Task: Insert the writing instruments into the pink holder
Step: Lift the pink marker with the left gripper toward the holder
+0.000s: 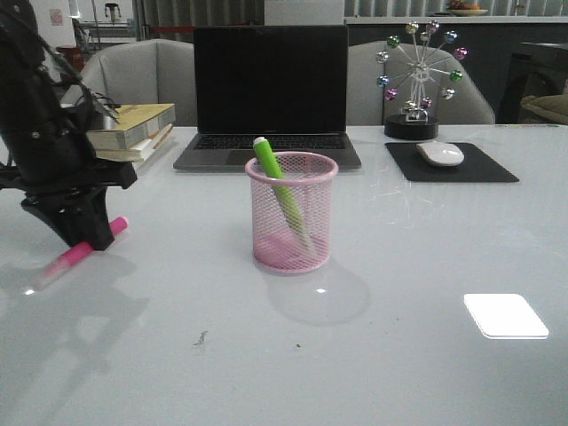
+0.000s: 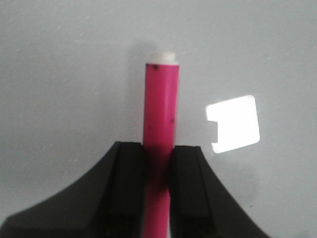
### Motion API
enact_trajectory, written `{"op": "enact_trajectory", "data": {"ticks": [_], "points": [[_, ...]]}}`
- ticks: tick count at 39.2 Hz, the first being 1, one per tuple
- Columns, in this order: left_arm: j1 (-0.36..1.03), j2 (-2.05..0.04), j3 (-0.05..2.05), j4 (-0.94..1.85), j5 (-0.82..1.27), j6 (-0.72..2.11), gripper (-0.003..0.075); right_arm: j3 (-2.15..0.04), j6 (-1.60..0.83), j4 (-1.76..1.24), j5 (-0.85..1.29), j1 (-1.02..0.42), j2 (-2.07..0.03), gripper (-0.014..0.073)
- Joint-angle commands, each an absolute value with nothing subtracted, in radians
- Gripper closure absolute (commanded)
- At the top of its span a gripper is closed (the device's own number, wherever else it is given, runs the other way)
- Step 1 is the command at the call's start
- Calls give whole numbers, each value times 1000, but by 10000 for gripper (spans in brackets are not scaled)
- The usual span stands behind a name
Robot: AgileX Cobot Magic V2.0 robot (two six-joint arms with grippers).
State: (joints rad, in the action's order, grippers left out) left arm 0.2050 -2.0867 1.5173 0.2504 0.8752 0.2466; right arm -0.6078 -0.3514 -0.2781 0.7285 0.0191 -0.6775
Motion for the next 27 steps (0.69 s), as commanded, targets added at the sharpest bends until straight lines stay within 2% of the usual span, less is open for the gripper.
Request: {"op": "enact_trajectory", "data": {"ticks": [1,14,23,27], "points": [[244,-1965,1548,269,771,260,622,-635,-359,-282,672,27,-674,177],[354,-1743,1548,307,469,260,622,-635,-359,-282,674,27,-674,177],[467,-1694,1539,353,255,260,622,-635,-359,-282,674,27,-674,177],[527,-1692,1499,392,91,260,623,-635,-359,-282,675,27,-674,177]]}}
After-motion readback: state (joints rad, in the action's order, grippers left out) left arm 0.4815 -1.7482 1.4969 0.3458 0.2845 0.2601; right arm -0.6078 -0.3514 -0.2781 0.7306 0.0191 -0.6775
